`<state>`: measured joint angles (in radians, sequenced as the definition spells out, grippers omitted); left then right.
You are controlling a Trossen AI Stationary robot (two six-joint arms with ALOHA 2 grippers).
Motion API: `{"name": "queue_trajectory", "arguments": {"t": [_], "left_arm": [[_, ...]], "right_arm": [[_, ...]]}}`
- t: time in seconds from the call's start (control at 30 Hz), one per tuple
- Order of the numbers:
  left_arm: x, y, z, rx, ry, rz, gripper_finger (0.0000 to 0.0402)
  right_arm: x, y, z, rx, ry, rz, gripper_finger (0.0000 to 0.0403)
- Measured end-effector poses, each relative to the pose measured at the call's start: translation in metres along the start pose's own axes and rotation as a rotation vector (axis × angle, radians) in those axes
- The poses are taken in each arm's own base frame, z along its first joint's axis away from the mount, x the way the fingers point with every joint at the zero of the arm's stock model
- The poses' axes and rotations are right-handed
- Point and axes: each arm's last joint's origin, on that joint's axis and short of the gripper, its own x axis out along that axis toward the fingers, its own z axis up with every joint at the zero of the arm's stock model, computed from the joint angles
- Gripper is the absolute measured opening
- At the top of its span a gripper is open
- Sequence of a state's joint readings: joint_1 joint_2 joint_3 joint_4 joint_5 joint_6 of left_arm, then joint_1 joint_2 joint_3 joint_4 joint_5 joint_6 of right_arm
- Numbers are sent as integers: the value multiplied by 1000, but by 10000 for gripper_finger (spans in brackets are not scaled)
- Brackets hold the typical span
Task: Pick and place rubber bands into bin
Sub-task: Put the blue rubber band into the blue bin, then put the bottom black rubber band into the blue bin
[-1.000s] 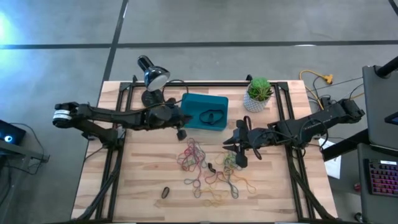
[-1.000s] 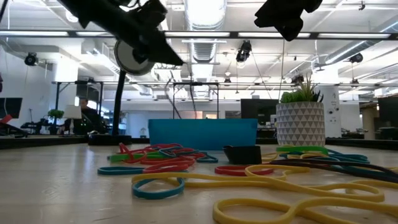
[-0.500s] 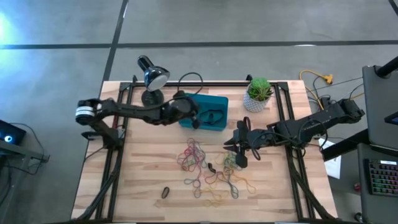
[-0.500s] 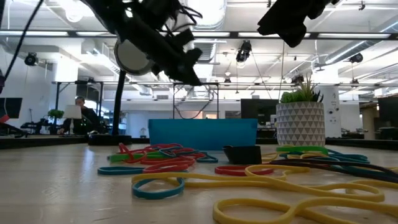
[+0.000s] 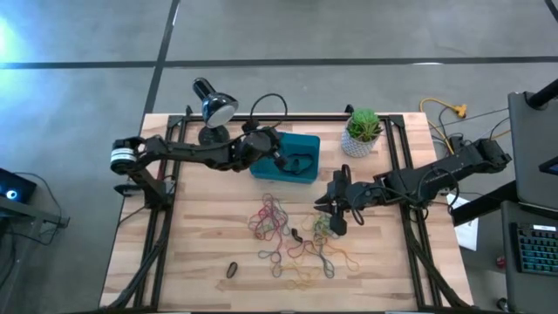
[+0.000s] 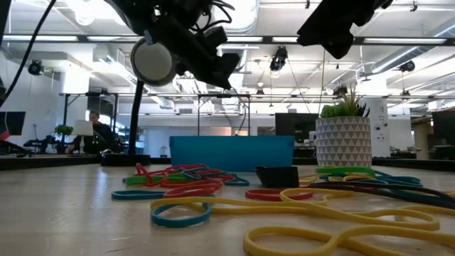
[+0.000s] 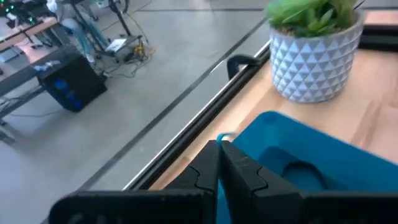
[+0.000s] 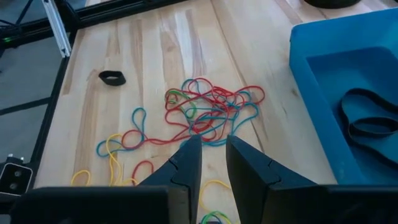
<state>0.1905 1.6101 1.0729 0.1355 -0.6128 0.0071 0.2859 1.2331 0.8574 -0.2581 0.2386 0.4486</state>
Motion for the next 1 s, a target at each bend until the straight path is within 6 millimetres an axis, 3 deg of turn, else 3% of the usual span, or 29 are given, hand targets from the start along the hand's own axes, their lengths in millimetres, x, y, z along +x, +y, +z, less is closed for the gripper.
{"name": "queue_trajectory", "arguments": {"t": [0.33,0.8,1.0], "left_arm": [[4,-2,-13,95,85,-62,7],[3,-4,-14,106,87,-117,107],[-20,-7,-14,129,181,-388,114]], "right_arm": [[0,-1,0,-3,-22,-46,64],[0,-2,0,-3,-23,-48,62],[2,-3,-12,-21,75,7,59]]}}
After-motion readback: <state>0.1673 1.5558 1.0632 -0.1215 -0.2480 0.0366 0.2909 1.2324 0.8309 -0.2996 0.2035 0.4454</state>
